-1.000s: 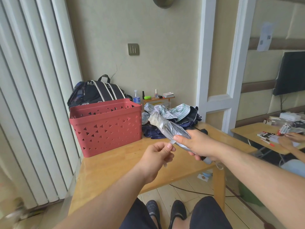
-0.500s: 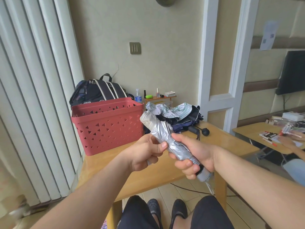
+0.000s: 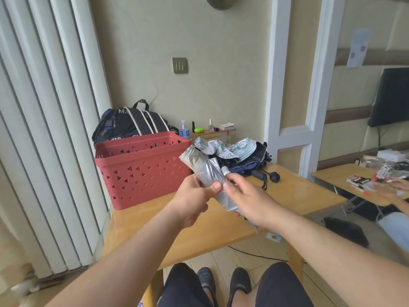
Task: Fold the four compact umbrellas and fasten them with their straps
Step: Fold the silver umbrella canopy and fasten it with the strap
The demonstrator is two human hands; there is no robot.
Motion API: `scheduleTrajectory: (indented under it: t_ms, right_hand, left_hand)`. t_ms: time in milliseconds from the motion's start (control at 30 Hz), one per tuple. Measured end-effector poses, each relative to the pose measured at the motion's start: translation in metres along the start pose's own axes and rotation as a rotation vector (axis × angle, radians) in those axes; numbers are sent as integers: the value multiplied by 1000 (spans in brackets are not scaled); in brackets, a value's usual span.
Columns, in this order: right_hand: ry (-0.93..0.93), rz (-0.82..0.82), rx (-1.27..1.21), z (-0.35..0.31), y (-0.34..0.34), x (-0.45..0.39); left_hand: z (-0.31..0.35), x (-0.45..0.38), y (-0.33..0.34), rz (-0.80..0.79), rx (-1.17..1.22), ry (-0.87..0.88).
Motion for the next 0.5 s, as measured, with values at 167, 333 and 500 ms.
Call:
scheduleTrajectory:
  t_ms: [167, 333, 500]
  right_hand:
    - [-165, 130, 233, 14, 8, 5]
    - [-120, 104, 13, 24, 5, 0]
    - [-72, -27, -379, 20, 6, 0]
  left_hand:
    - [-2, -5, 2, 37, -27, -26]
    - [2, -4, -9, -72, -152, 38]
    - [3, -3, -11, -135, -103, 20]
Point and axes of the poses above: each hand's wrist, its own x-axis away from the middle knuckle, its own y-axis out of the palm, z = x × y, the point moved 1 cm from there along -x, towards the middle knuckle, and after that the axes turned 5 degrees about y, right-handed, at the moved point
